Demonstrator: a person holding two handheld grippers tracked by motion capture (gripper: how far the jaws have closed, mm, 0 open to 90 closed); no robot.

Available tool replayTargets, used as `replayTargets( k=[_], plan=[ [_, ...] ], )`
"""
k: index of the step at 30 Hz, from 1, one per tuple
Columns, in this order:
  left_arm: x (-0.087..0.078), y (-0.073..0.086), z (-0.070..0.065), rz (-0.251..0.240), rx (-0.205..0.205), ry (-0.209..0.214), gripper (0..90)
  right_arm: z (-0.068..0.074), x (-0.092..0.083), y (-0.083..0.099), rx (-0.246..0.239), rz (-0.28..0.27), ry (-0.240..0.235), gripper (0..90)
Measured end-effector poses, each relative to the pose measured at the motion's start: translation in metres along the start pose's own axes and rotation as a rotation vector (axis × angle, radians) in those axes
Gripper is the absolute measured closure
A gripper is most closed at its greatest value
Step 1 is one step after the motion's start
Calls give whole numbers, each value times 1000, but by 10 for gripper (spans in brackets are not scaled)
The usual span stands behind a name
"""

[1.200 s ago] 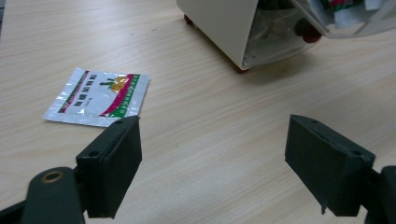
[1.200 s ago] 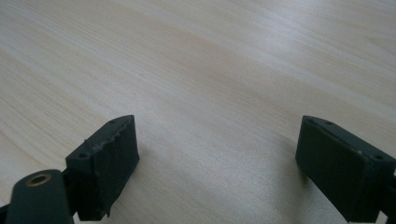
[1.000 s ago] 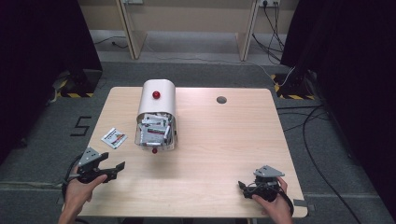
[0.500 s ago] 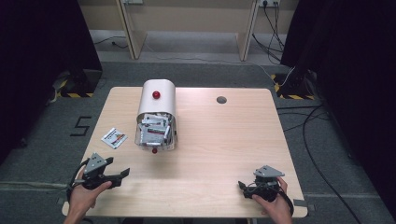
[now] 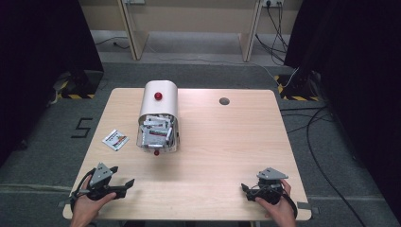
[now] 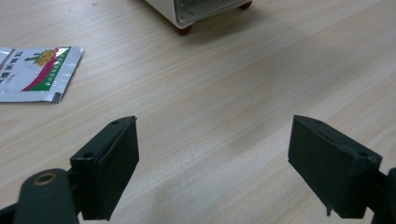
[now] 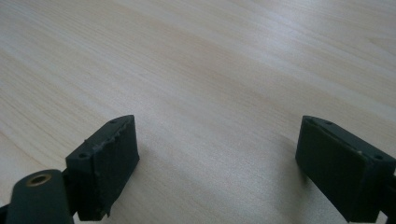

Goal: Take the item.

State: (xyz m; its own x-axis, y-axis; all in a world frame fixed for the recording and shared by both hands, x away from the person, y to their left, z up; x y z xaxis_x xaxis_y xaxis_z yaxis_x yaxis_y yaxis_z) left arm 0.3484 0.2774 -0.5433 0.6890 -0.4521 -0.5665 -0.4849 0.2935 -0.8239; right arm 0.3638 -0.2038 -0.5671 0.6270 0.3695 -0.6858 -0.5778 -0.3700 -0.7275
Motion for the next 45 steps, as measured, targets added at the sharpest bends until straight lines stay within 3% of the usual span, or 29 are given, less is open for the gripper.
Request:
replayTargets(
  k=[15,27,38,45],
  plan=[
    [-3,19,-10,48,31,2,160,0,0,0,-1,0,0,139],
    [-10,28,-15,40,13,-2,158,0,0,0,0,2,0,139],
    [-18,38,-21,21,10,-33,158,0,0,0,0,3,-2,139],
    [-24,49,-23,33,9,-59,157,0,0,0,-8,1,-2,141]
  ],
)
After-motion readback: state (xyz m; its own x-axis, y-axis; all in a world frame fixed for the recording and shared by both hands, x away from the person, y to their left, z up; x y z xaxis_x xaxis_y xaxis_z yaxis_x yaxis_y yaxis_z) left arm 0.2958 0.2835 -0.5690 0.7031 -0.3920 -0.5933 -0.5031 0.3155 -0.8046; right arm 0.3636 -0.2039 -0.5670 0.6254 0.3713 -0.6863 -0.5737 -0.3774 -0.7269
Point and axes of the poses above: each handheld gripper's, and its own axes: x roughly forward along the jaws, y roughly out of its underside, z roughly to its left, the point moved 7 cm from there along x, roughly forward along the jaws, and after that the axes turned 1 degree about y, right-handed, at the moved point
